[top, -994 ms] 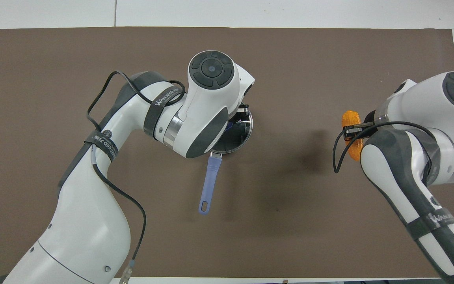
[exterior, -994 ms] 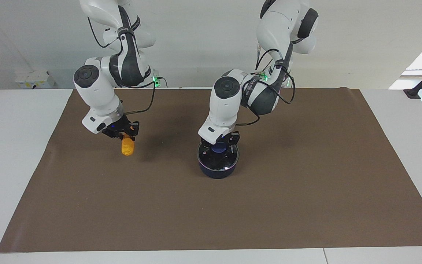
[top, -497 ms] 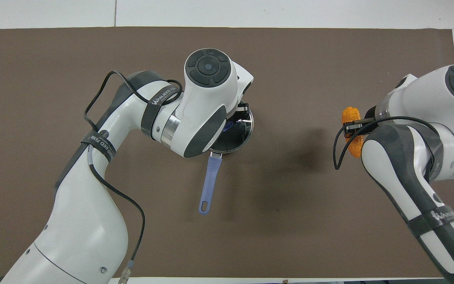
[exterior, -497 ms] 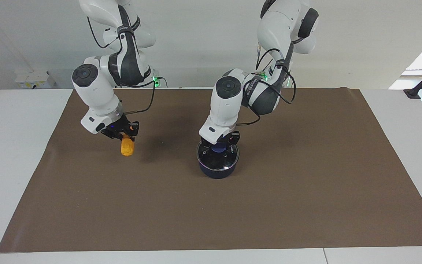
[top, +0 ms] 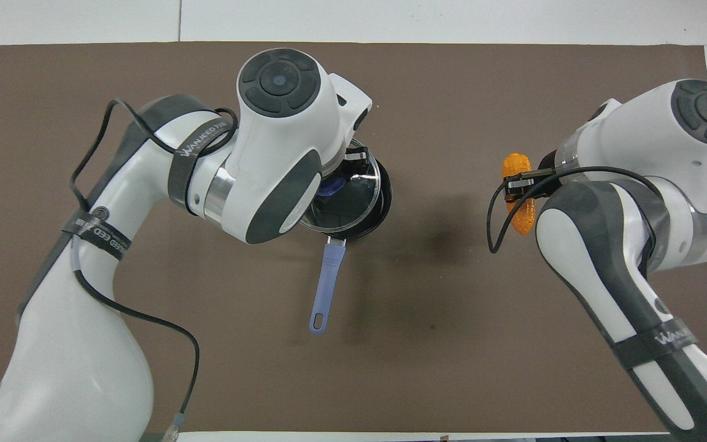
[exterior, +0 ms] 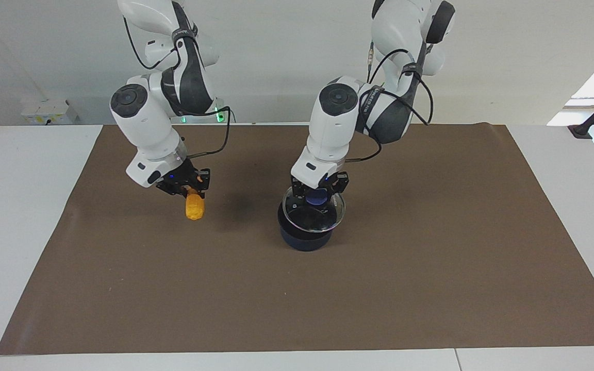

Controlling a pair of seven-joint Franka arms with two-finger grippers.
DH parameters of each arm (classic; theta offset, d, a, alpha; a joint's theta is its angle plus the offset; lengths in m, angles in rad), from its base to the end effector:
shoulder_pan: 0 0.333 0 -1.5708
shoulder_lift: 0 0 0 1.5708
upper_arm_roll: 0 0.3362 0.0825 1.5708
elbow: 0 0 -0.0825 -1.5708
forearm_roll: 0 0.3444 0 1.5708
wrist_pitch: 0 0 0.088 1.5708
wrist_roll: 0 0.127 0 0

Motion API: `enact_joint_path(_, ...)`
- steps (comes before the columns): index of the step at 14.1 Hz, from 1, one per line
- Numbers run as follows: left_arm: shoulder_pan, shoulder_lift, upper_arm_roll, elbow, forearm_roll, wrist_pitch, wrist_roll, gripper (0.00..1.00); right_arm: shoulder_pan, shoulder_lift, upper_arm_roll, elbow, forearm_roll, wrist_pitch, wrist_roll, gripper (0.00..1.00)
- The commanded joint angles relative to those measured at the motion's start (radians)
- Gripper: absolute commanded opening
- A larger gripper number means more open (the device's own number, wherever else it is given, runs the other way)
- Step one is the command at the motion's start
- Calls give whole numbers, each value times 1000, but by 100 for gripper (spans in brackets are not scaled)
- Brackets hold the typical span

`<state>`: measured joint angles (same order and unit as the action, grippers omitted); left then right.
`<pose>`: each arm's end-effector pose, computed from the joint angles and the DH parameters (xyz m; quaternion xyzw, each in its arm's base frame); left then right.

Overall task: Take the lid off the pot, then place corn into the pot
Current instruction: 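Lift the lid off with the left gripper while the right gripper carries corn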

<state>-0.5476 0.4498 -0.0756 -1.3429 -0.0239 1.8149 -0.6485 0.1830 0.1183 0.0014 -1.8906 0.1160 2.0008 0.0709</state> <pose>0.5445 -0.3822 0.4803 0.9994 0.0193 -0.0072 0.0295 0.5446 0.1108 0.4585 -0.9981 -0.0323 0.0107 0.0517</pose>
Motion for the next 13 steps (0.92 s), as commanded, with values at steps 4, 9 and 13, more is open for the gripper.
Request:
enact_joint_path(4,223,-77,2,-45,-11,-109,280,20,180,82,3,136,31,29,252,0)
enact_joint_path(9,431,-109,3,-145,-5,-33,582,16,334,394,3,493,10,-18,493,0)
enact_joint_path(13,560,-197,7,-382,-4,170,742,16,404,436,3,437,-1,154,547,0)
